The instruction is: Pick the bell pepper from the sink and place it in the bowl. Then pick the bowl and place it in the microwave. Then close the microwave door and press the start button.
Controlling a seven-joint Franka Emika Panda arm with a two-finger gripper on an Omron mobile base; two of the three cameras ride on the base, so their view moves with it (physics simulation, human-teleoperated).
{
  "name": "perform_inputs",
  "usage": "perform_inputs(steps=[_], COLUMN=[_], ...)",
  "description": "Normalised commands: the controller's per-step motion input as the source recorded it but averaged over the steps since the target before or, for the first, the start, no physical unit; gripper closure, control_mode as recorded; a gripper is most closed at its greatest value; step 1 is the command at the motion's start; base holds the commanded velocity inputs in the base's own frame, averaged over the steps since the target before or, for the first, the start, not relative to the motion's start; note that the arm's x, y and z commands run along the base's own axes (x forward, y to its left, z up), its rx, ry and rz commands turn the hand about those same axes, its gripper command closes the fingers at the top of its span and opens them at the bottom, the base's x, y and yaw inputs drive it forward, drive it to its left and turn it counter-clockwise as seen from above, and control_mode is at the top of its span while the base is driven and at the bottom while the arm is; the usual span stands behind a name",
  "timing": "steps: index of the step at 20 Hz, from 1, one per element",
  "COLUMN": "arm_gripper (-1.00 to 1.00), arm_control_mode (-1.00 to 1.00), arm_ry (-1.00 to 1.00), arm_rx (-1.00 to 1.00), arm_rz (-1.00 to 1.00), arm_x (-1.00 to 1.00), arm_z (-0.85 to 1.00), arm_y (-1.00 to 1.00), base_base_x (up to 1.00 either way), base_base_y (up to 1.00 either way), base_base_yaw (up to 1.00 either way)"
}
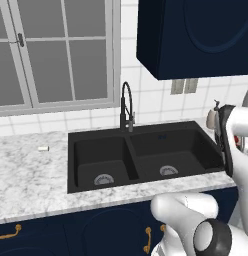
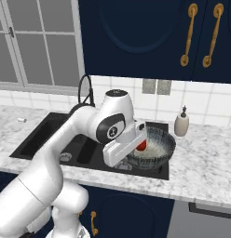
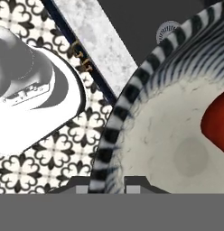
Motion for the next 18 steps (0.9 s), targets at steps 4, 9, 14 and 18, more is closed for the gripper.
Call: perform_inputs(steps=[4,9,14,18], arm_gripper=[1.0,1.0,1.0,1.0], arm_control_mode=[-1.0,-1.0,-1.0,-1.0], arm_ry=[0.04,0.05,-0.07,0.0], arm_rx=[0.04,0.11,-0.07,-0.13], arm_rz=[0.15,0.18,0.11,0.06], arm_x=[-0.15,-0.14,-0.28,-0.14], arm_z=[0.47,0.18,0.31,0.26], arm_y=[0.84,0.81,0.67,0.57], base_base_x=[0.0,0.0,0.0,0.0], base_base_y=[0.0,0.0,0.0,0.0], base_base_yaw=[0.0,0.0,0.0,0.0])
